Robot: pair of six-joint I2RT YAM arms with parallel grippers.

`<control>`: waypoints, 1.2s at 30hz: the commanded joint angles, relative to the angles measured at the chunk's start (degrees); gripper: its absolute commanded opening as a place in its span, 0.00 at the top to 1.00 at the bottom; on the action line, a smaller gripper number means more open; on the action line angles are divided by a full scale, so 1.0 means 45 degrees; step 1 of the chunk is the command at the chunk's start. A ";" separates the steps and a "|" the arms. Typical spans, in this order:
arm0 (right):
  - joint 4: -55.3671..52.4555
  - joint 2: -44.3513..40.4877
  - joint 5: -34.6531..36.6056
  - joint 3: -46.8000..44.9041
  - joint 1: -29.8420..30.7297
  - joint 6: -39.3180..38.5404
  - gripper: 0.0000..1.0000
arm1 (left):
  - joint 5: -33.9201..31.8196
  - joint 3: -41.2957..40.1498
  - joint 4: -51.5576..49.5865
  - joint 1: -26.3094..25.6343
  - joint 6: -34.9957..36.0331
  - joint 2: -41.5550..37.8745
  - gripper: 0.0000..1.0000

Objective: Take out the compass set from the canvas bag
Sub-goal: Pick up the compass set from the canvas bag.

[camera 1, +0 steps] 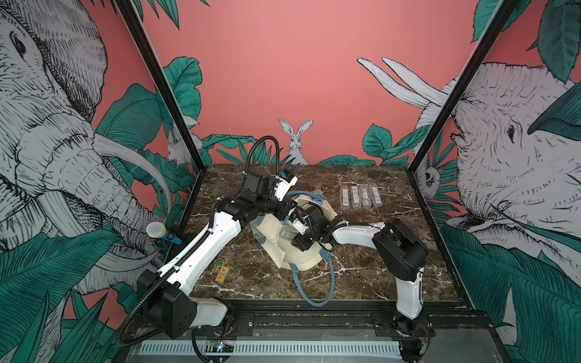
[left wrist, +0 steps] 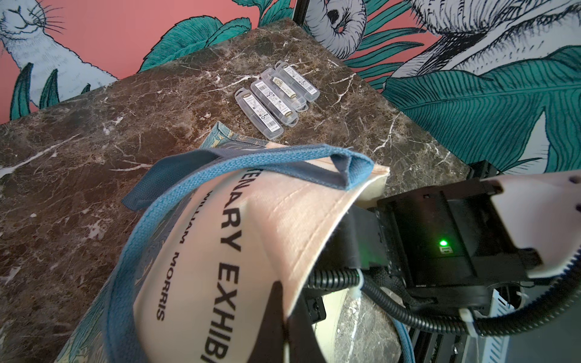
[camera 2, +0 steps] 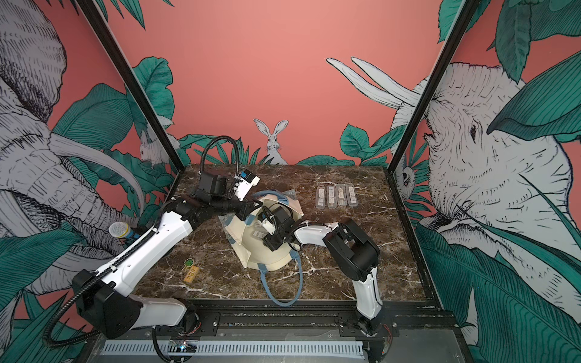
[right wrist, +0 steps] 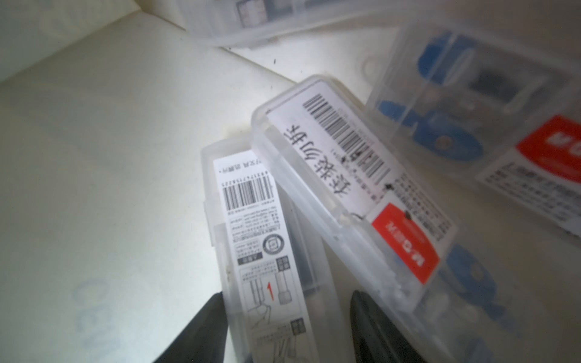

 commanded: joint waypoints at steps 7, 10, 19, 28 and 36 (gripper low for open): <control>-0.0877 0.0690 -0.0812 0.0418 0.0054 0.0786 0.36 | 0.0133 -0.0200 0.0305 -0.0005 -0.0011 -0.0390 1.00; -0.1605 0.0983 -0.0420 0.0791 0.0189 0.0519 0.43 | 0.0093 -0.0186 0.0281 0.0002 0.0013 -0.0425 1.00; -0.2872 -0.0158 0.0534 0.0599 0.0523 0.0170 0.55 | -0.0011 -0.0229 0.0301 0.0021 0.0043 -0.0469 1.00; -0.4318 -0.2503 0.0499 -0.0031 0.0768 0.0430 0.57 | -0.0279 -0.0306 0.0359 0.0041 0.0034 -0.0527 1.00; -0.6040 -0.6567 0.0068 -0.1152 0.0914 0.1335 0.57 | -0.0417 -0.0307 0.0505 0.0061 -0.0055 -0.0459 1.00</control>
